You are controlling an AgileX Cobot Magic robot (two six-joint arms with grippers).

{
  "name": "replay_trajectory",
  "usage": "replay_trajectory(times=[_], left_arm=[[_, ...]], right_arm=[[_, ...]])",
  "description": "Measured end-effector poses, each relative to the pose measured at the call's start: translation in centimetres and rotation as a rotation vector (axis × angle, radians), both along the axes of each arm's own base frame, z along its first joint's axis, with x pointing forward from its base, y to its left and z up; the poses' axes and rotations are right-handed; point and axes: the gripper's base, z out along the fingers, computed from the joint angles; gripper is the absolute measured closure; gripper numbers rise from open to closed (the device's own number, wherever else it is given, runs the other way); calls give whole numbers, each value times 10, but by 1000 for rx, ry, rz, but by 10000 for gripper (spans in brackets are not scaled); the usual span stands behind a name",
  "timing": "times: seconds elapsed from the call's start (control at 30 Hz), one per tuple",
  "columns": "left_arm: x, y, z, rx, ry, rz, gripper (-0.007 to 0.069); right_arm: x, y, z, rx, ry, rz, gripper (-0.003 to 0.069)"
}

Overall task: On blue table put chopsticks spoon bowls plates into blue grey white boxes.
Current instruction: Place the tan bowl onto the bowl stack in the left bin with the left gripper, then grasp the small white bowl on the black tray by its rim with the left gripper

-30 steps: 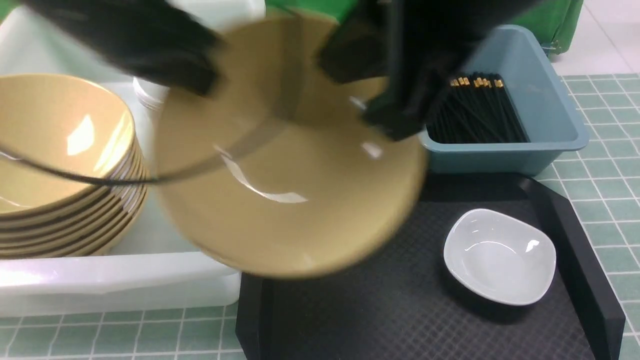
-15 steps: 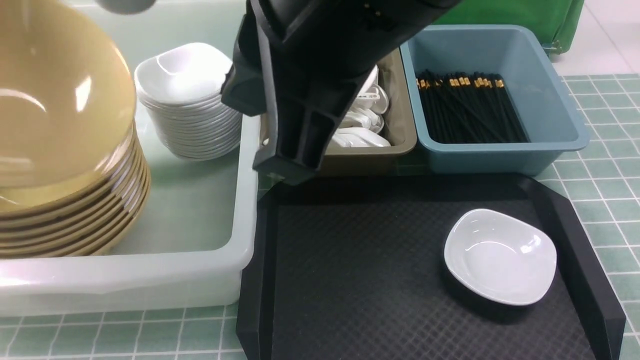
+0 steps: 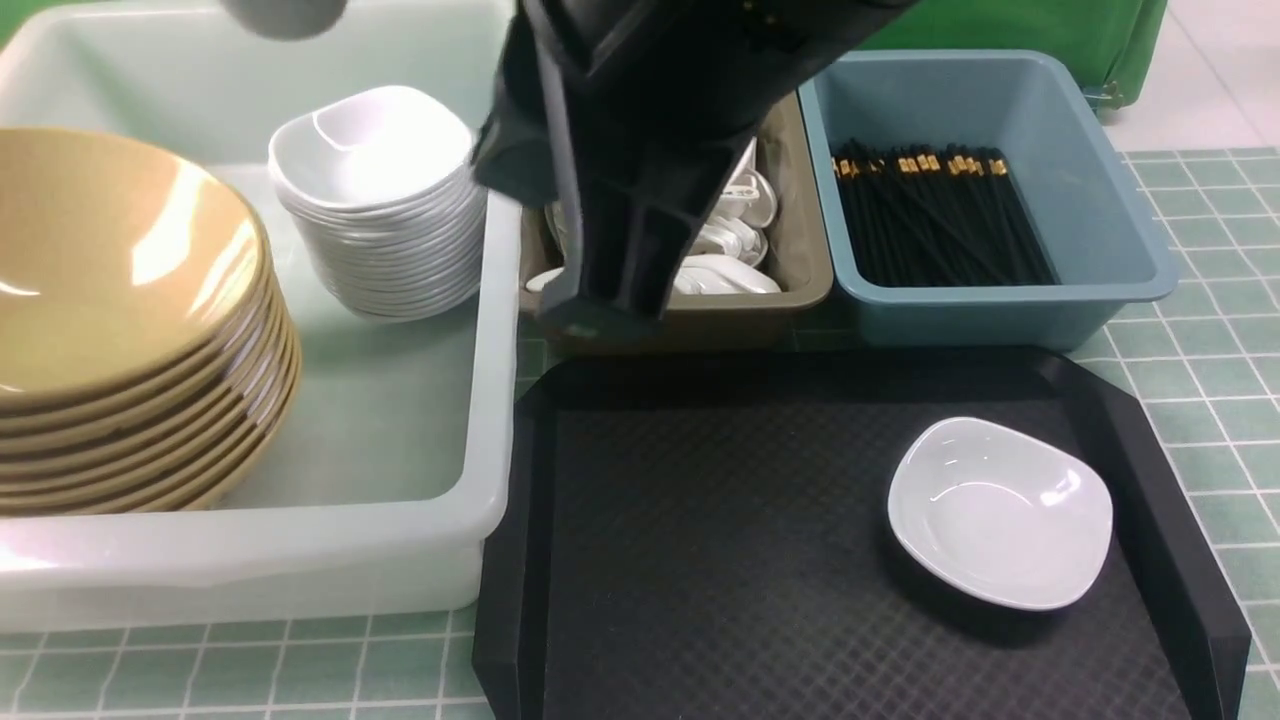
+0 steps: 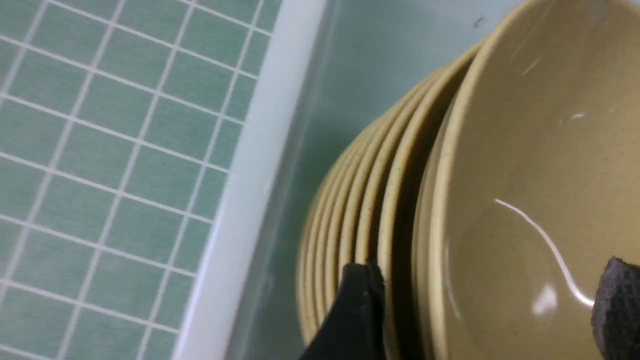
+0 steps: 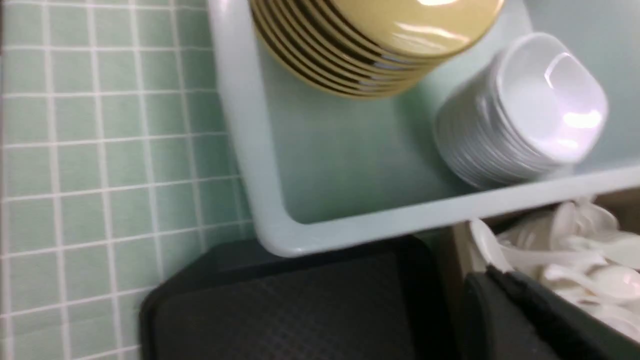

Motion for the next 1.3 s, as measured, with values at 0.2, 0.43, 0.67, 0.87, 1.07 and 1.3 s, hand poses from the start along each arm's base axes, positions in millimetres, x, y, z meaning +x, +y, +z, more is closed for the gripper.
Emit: replay_trajectory(times=[0.2, 0.43, 0.67, 0.87, 1.07, 1.3], left_arm=[[-4, -32, 56, 104, -33, -18, -27], [7, -151, 65, 46, -58, -436, 55], [23, -308, -10, 31, 112, -933, 102], [34, -400, -88, 4, 155, -1087, 104], [52, -457, -136, -32, 115, -1144, 104], [80, -491, -183, 4, 103, -1216, 106]], right_arm=[[5, -16, -1, -10, -3, -89, 622], [21, -52, -29, -49, 99, -270, 622], [11, -127, -83, -107, 270, -560, 622], [-27, -182, -110, -82, 327, -719, 622], [-56, -210, -119, -34, 320, -778, 622], [-70, -220, -118, 8, 300, -791, 622]])
